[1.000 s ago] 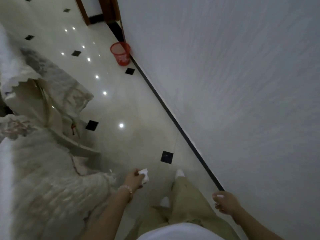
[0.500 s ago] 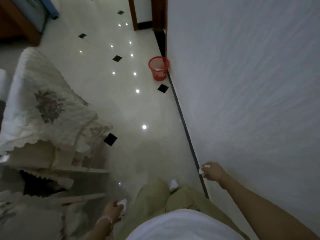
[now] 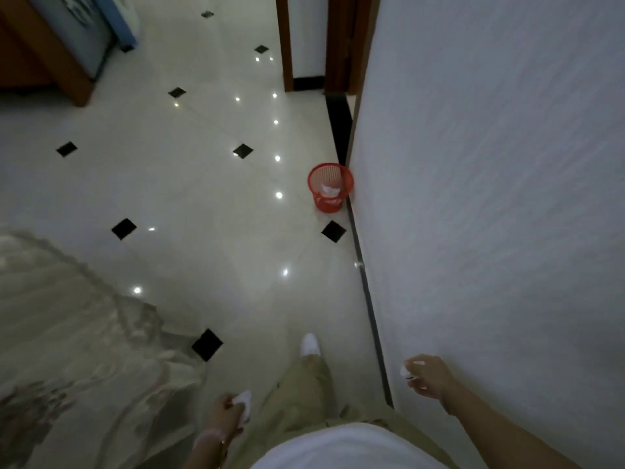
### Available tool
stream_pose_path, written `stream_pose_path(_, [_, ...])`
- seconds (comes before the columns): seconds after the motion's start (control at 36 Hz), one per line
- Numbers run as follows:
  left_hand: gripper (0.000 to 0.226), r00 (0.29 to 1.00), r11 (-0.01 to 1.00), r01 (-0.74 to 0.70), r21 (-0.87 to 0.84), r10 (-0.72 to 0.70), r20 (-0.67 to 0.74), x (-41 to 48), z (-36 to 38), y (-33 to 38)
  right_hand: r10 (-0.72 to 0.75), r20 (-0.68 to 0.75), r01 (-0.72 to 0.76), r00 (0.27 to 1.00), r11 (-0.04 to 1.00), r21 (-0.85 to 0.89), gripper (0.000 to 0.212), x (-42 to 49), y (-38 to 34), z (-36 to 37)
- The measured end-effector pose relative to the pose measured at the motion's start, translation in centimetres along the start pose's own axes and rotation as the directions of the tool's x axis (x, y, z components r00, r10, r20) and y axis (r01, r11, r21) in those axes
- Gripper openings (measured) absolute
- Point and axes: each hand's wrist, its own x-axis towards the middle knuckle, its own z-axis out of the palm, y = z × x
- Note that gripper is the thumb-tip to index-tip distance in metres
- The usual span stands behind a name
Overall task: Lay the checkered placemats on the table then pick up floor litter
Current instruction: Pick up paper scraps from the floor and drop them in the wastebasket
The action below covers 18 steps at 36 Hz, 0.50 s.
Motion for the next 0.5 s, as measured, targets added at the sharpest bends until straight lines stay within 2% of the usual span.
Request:
stream_pose_path(0.06, [0.018, 0.996, 0.995, -0.076, -0.070, 0.079, 0.040, 1.0, 0.4, 6.4, 0.029, -0.008, -0.029, 1.000, 0.999, -0.012, 0.009, 1.6, -2.0, -0.6])
stream_pose_path(0.08, [0.019, 0.991, 0.983, -0.129, -0.128, 0.130, 0.001, 2.0, 0.9, 10.0, 0.038, -0.017, -0.038, 0.999, 0.999, -0.010, 0.010, 2.4, -3.1, -0.8])
stream_pose_path(0.19, [0.006, 0.948, 0.950, -0.307, -0.060, 0.311, 0.068, 3.3, 1.8, 22.1, 0.054, -0.041, -0.053, 0.998, 0.998, 0.021, 0.010, 5.5, -8.5, -1.2])
stream_pose_path(0.28, [0.011, 0.905, 0.909, -0.412, -0.068, 0.416, 0.086, 4.3, 2.8, 29.5, 0.069, -0.042, -0.067, 0.997, 0.997, 0.039, 0.013, 8.1, -13.0, -1.3])
stream_pose_path(0.39, [0.011, 0.892, 0.900, -0.434, -0.043, 0.435, 0.117, 6.8, 4.7, 36.0, 0.062, -0.030, -0.061, 0.998, 0.998, 0.034, 0.018, 12.3, -19.8, -1.5])
stream_pose_path(0.5, [0.003, 0.949, 0.958, -0.283, -0.051, 0.287, 0.133, 10.3, 5.7, 39.2, 0.023, 0.029, -0.023, 0.999, 1.000, -0.015, 0.015, 16.9, -27.5, -2.2])
